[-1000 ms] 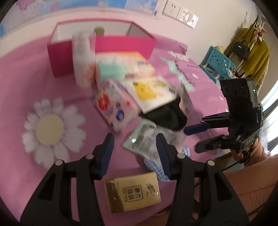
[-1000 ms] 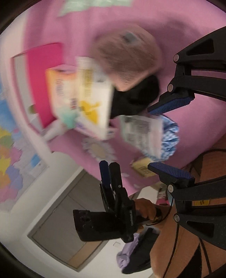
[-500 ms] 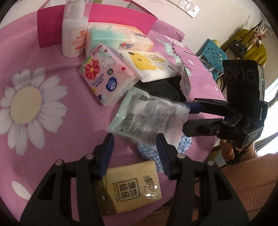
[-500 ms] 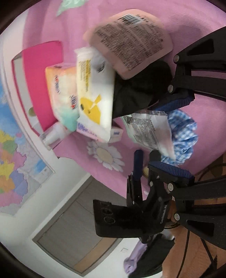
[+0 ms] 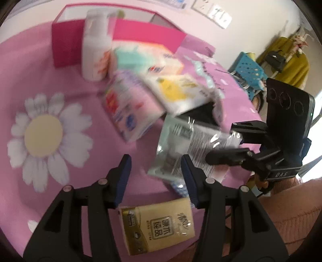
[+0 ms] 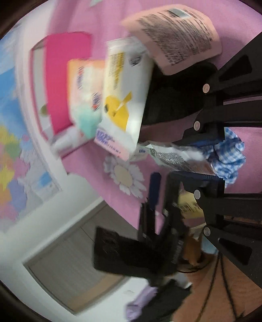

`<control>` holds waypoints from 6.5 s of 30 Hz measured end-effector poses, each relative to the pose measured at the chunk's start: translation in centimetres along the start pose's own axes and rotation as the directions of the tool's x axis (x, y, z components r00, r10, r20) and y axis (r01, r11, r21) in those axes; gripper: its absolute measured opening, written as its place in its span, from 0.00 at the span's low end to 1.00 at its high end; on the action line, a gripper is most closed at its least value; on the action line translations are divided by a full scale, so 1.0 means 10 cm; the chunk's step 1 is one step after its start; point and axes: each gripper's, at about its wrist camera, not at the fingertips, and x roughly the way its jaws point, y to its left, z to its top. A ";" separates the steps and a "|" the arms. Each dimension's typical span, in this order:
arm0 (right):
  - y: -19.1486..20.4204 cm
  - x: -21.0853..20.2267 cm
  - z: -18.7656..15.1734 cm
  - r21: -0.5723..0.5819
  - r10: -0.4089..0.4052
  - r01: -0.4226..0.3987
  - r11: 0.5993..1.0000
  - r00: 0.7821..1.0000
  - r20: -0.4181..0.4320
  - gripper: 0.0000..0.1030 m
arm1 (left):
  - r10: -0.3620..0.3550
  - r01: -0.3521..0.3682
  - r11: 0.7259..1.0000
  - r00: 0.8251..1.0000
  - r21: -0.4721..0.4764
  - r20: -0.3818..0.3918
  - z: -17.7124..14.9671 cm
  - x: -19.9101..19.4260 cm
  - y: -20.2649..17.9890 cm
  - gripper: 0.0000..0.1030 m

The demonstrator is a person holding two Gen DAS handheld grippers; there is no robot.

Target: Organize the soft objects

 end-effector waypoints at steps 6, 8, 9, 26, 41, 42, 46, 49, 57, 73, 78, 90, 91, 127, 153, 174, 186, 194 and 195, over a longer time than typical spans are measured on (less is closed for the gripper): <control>0.14 -0.10 0.03 -0.106 -0.001 0.003 0.994 1.000 0.019 0.15 | -0.092 0.092 0.993 0.996 0.070 -0.003 0.06 0.05 -0.02 0.64; 0.08 -0.15 0.02 -0.097 0.002 0.001 0.995 1.000 0.021 0.15 | -0.118 0.119 0.991 0.993 0.068 -0.015 0.09 0.09 0.00 0.64; 0.06 -0.16 0.03 -0.088 0.006 -0.004 0.996 1.000 0.026 0.15 | -0.128 0.129 0.989 0.992 0.068 -0.016 0.11 0.10 0.01 0.64; -0.26 -0.46 0.20 0.017 0.144 -0.147 0.989 0.982 0.119 0.11 | -0.233 0.228 0.963 0.972 0.143 0.019 0.29 -0.04 -0.17 0.58; -0.54 -0.84 1.02 0.004 0.089 -0.092 0.996 0.967 0.239 0.11 | -0.071 0.045 0.984 0.987 0.174 0.147 1.39 -0.20 -0.40 0.44; -0.59 -0.85 1.10 0.010 0.090 -0.095 0.995 0.965 0.248 0.11 | -0.055 0.029 0.985 0.987 0.169 0.151 1.49 -0.19 -0.40 0.44; -0.77 -0.86 1.36 0.033 0.088 -0.101 0.994 0.958 0.274 0.12 | -0.001 -0.022 0.989 0.988 0.144 0.153 1.83 -0.12 -0.39 0.44; -0.92 -0.84 1.54 0.053 0.078 -0.097 0.994 0.956 0.284 0.12 | 0.051 -0.072 0.989 0.987 0.132 0.150 2.06 -0.04 -0.38 0.44; -1.35 -0.64 1.88 0.128 0.060 -0.096 0.987 0.963 0.263 0.13 | 0.139 -0.145 0.988 0.986 0.059 0.094 2.41 0.25 -0.20 0.44; -1.79 -0.43 1.99 0.224 -0.191 0.144 0.964 0.960 0.203 0.28 | 0.274 -0.276 0.961 0.960 0.024 0.062 2.44 0.51 -0.12 0.44; -1.65 -0.58 1.92 0.193 -0.293 0.252 0.948 0.929 0.226 0.36 | 0.256 -0.259 0.965 0.963 0.027 0.088 2.31 0.38 -0.12 0.44; -1.05 -0.94 1.61 0.081 -0.106 0.088 0.993 0.962 0.251 0.46 | 0.166 -0.194 0.976 0.956 0.097 0.242 1.62 -0.40 -0.34 0.52; -0.99 -0.96 1.56 0.073 -0.087 0.071 0.995 0.965 0.247 0.47 | 0.156 -0.185 0.978 0.958 0.101 0.242 1.56 -0.43 -0.34 0.52; -1.33 -0.94 -0.41 0.428 -0.026 -0.031 0.903 0.992 0.127 0.46 | -0.014 0.033 0.976 0.996 0.216 -0.088 0.76 0.85 -1.04 0.34; -0.92 -1.21 0.41 0.239 -0.045 -0.014 0.971 0.969 0.241 0.21 | 0.028 -0.049 0.981 0.993 0.190 0.115 1.32 0.08 -0.94 0.24; -1.49 -0.78 1.63 0.230 -0.109 0.049 0.972 0.961 0.255 0.21 | 0.124 -0.125 0.992 0.988 -0.002 0.095 2.35 0.39 -0.31 0.25; -1.74 -0.54 1.77 0.279 -0.204 0.142 0.950 0.957 0.206 0.23 | 0.214 -0.212 0.973 0.977 -0.088 0.019 2.56 0.69 -0.09 0.25; -1.60 -0.69 1.73 0.258 -0.286 0.221 0.941 0.925 0.252 0.31 | 0.249 -0.246 0.967 0.967 -0.068 0.051 2.47 0.58 -0.07 0.25; -1.58 -0.71 1.71 0.251 -0.282 0.219 0.943 0.925 0.254 0.31 | 0.248 -0.245 0.967 0.967 -0.063 0.053 2.45 0.55 -0.08 0.25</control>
